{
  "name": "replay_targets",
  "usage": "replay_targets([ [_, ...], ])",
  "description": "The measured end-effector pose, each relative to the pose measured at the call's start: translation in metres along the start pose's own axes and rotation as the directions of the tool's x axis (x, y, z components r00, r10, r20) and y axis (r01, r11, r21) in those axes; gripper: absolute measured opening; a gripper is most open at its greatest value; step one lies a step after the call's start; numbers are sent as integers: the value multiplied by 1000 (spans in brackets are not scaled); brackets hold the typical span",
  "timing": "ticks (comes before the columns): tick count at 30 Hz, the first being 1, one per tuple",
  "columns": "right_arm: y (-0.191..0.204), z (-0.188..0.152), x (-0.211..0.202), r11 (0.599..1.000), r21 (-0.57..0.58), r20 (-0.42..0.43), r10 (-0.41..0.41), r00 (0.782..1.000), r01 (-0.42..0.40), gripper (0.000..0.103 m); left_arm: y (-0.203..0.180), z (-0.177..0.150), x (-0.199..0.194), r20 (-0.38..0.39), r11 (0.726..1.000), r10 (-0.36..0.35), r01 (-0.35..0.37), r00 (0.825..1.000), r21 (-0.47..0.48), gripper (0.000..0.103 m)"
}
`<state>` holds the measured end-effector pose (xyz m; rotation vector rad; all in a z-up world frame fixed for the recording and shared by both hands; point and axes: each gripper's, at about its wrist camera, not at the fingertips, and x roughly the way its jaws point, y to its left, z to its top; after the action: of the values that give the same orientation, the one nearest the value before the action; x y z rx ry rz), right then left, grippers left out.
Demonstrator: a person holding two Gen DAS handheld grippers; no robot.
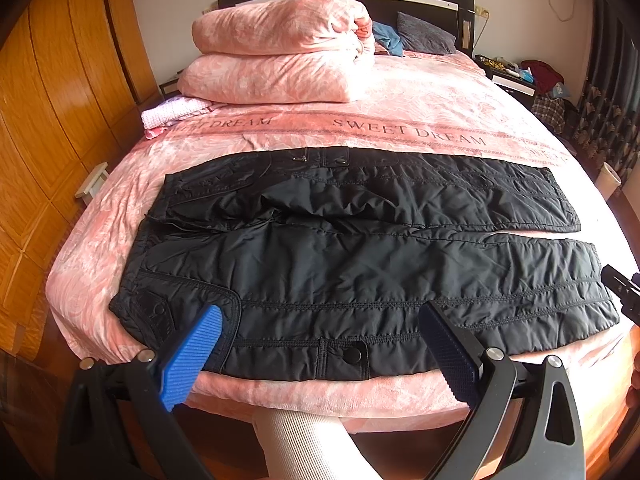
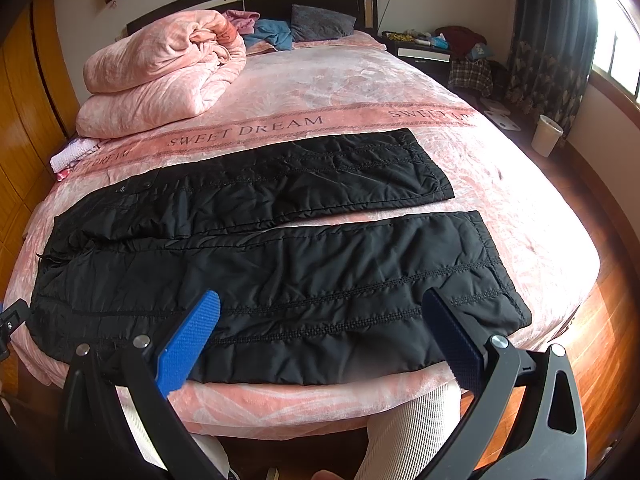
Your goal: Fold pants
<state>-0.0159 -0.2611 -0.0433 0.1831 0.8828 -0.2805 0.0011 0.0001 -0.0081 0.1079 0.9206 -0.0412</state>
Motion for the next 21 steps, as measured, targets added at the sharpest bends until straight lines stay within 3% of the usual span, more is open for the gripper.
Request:
replay_targets([
  [21, 0, 3, 5, 1000, -4, -6, 1, 1000, -1, 101, -11, 0, 5, -6, 1000, 3, -3, 1000, -1, 99],
])
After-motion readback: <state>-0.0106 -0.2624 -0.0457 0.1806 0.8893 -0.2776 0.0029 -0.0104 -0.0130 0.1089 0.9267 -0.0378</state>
